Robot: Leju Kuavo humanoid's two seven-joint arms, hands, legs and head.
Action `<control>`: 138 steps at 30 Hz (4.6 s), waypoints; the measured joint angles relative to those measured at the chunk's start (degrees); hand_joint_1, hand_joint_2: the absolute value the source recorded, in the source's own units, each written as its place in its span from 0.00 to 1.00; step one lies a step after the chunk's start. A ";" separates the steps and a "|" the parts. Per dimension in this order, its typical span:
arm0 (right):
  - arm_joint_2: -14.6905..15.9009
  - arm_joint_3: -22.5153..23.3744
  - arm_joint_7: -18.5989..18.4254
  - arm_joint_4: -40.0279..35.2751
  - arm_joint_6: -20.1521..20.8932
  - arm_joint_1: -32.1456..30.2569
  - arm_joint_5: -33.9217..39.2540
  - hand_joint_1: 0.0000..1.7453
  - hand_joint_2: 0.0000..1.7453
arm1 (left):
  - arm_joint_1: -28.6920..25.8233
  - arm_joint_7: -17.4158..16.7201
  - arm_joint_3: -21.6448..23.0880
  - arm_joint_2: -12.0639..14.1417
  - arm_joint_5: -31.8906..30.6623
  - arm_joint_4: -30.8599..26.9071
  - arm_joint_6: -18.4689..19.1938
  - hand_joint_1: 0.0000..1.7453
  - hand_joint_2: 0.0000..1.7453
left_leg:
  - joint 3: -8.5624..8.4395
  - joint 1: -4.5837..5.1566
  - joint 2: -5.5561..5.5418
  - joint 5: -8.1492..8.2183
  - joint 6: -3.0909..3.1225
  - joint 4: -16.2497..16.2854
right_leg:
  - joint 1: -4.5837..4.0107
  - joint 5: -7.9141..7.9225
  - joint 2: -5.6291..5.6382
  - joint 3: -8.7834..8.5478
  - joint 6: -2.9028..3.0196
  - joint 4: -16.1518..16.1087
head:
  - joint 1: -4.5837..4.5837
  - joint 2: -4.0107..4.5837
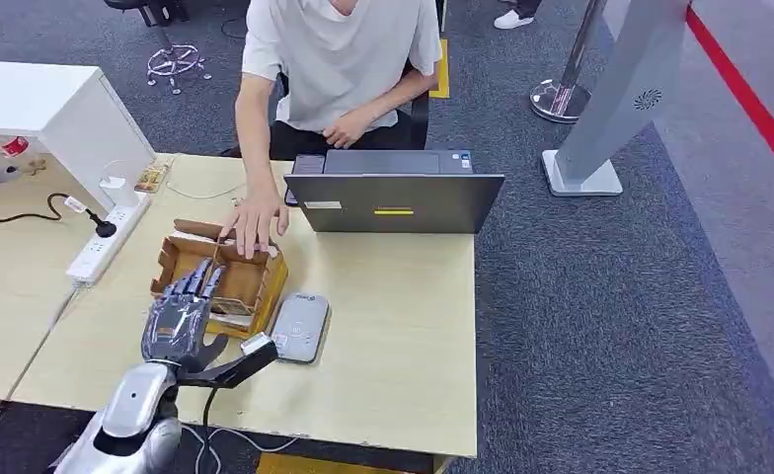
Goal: Pass the card to the sensor for recognition and then transmit it.
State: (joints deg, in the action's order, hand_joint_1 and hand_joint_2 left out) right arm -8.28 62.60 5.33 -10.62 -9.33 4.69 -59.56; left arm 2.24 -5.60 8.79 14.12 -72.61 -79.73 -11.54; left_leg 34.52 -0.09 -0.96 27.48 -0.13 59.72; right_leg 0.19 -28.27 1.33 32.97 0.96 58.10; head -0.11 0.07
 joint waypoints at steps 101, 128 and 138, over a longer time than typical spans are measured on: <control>0.35 0.39 0.07 0.02 -0.33 0.11 -1.73 0.00 0.00 | 4.89 4.02 0.00 -1.75 -1.12 1.27 -11.68 1.00 1.00 | -0.29 0.01 -0.12 0.04 0.01 -0.01 | 0.00 -0.08 -0.11 -0.30 -0.04 -0.01 | 0.02 0.00; -1.42 0.24 -1.70 0.07 -8.30 0.33 -4.70 0.00 0.00 | 26.02 3.56 0.00 0.37 -7.15 12.03 -16.18 1.00 1.00 | -0.30 -0.02 -0.12 -0.05 -0.01 0.00 | -0.03 0.00 -0.05 -0.28 0.00 0.03 | 0.04 0.00; -3.61 0.00 -1.95 0.28 -9.75 0.70 -5.27 0.00 0.00 | 46.00 2.69 1.55 2.43 -11.41 30.04 -16.09 1.00 1.00 | -0.27 -0.02 -0.12 -0.09 -0.07 0.00 | -0.02 0.00 -0.08 -0.26 0.01 0.07 | -0.07 0.00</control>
State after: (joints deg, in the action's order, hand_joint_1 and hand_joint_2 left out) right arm -11.89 62.60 3.39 -10.34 -19.08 5.39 -64.83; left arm 48.24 -2.91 10.34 16.55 -84.02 -49.70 -27.63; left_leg 34.25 -0.12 -1.08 27.38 -0.21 59.72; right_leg 0.17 -28.27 1.25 32.71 0.97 58.17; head -0.18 0.07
